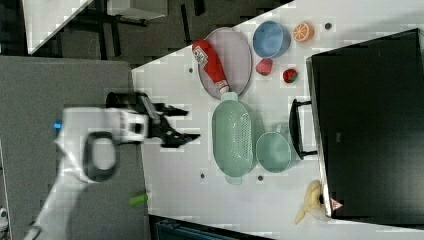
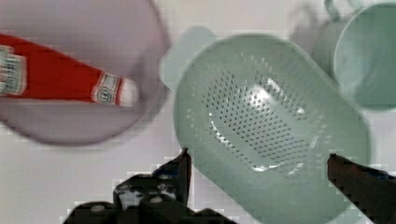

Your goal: Drag strainer left to right.

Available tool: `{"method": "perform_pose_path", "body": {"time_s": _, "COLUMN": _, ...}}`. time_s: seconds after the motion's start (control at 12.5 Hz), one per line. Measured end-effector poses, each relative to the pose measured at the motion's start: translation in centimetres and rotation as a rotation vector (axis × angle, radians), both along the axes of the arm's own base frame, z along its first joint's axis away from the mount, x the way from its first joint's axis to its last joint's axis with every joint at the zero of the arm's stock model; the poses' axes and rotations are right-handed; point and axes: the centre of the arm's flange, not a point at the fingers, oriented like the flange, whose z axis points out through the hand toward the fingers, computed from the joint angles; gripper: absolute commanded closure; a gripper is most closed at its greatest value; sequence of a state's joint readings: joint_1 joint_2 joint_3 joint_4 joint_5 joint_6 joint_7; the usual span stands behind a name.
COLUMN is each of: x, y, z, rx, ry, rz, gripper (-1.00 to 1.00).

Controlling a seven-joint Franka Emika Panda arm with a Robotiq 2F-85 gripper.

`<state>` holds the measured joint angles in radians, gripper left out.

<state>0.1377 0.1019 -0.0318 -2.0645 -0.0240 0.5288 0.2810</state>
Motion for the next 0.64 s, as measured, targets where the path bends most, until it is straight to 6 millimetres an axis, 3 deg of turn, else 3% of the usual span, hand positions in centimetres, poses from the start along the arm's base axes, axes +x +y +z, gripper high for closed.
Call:
{"method": "perform_pose_path", "body": {"time_s": 0.16, "x": 2.5, "y": -1.1, "z": 7.5, "rx": 0.008, "ry": -0.045, "rz": 0.121, "gripper": -1.0}}
{"method": "perform_pose_path", "body": {"time_s": 0.4, "x": 4.7, "y": -5.0, "z": 17.8, "rx": 0.006, "ry": -0.185, "rz": 0.235, "gripper": -1.0}}
{"method": "perform_pose_path", "body": {"time_s": 0.56, "x": 3.2, "y": -7.8, "z": 21.8, "rx": -0.01, "ry": -0.145, "rz": 0.237, "gripper": -1.0}}
{"method": "perform_pose_path", "body": {"time_s": 0.64, "x": 2.2, "y": -8.9, "z": 22.8, "rx": -0.007, "ry": -0.112, "rz": 0.221, "gripper": -1.0}}
